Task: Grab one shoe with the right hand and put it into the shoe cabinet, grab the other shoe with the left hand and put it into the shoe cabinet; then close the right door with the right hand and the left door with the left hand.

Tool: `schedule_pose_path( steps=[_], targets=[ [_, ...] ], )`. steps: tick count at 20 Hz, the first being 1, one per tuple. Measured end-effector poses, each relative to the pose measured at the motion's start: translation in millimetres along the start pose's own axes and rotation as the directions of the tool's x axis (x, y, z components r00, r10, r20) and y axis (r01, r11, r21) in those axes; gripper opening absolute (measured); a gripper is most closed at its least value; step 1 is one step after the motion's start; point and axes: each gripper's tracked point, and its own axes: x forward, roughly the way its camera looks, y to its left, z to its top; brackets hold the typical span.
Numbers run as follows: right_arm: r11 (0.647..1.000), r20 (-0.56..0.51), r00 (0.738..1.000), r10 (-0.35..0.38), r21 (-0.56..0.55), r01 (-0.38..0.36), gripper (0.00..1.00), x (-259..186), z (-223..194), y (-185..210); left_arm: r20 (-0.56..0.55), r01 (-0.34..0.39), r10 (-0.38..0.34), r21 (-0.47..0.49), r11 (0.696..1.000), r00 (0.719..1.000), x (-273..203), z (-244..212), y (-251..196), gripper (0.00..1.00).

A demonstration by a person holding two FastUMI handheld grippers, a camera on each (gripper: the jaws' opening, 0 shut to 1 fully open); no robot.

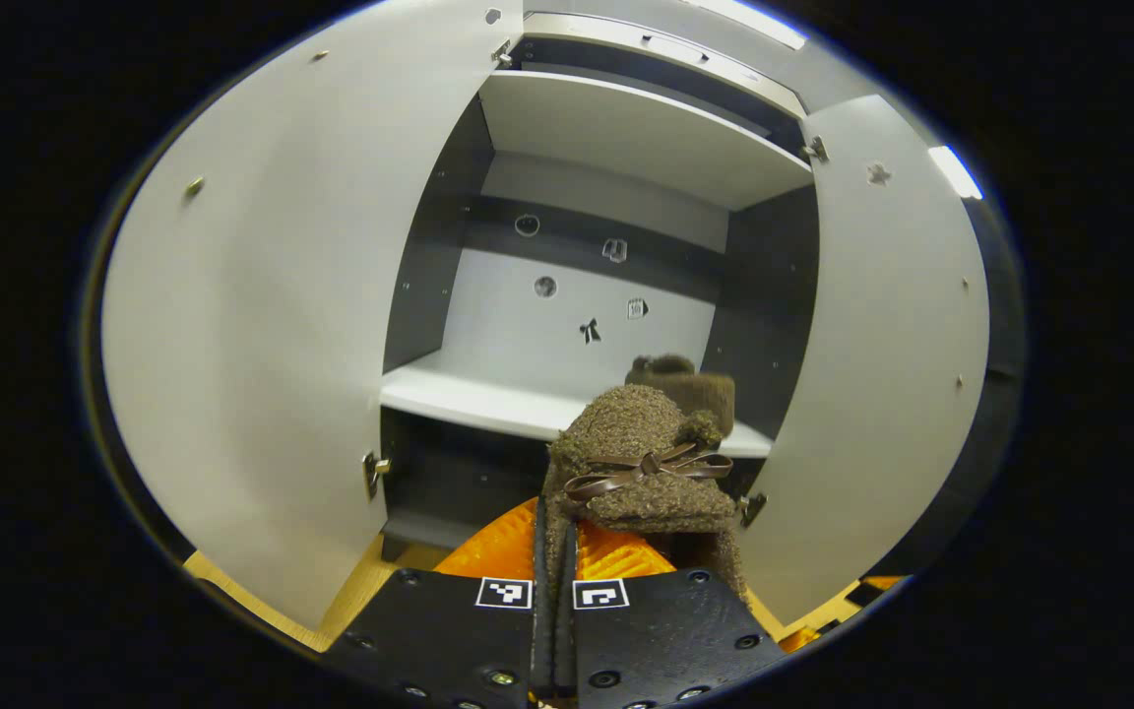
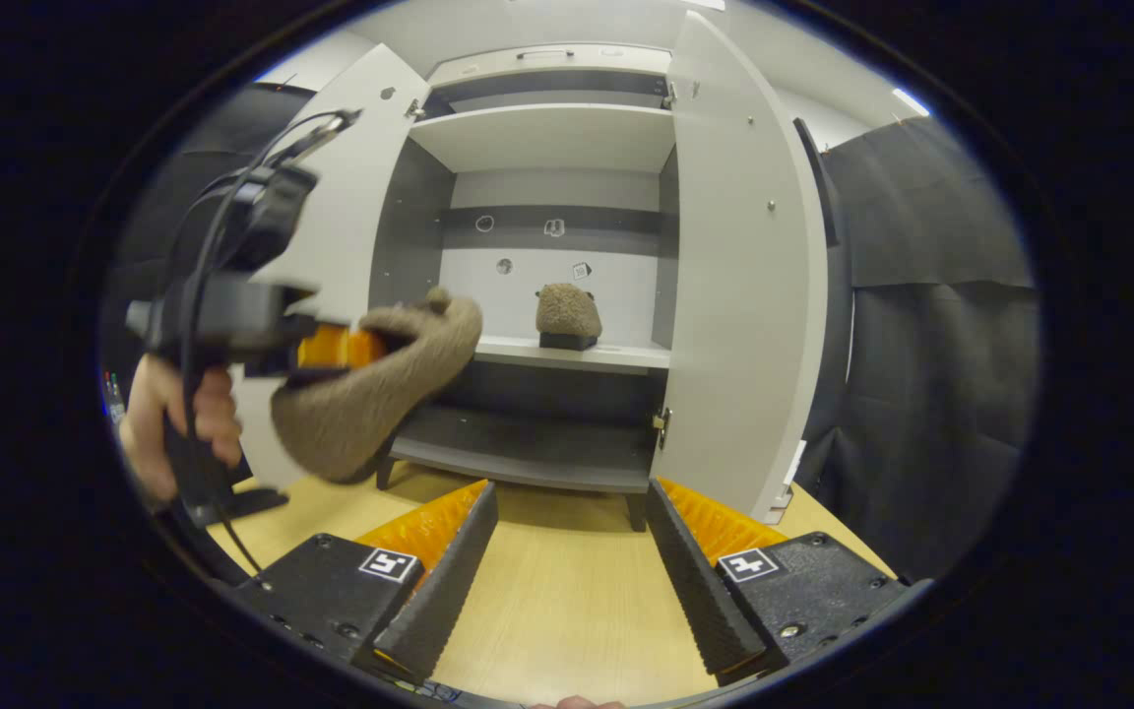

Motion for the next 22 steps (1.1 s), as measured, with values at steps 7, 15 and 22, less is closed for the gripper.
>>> schedule_pose_path(
  steps=[7, 15, 22],
  targets=[
    [0.999, 0.014, 1.000, -0.013, 0.046, 0.012, 0.96, -3.7, 4.3, -1.8, -0.121, -0.081, 0.075, -0.042, 0.996, 0.990, 135.3, 67.7, 32.4, 0.01],
    [0.997, -0.006, 0.998, -0.059, 0.044, 0.059, 0.96, 0.1, -2.1, -19.3, -0.297, -0.136, 0.113, -0.057, 0.989, 0.948, 199.9, 41.7, 34.5, 0.01],
    [0.997, -0.035, 0.997, -0.064, 0.051, 0.065, 0.96, 5.7, -13.1, -21.2, -0.384, -0.171, 0.136, -0.060, 0.983, 0.913, 211.0, 21.0, 43.8, 0.01]
  ],
)
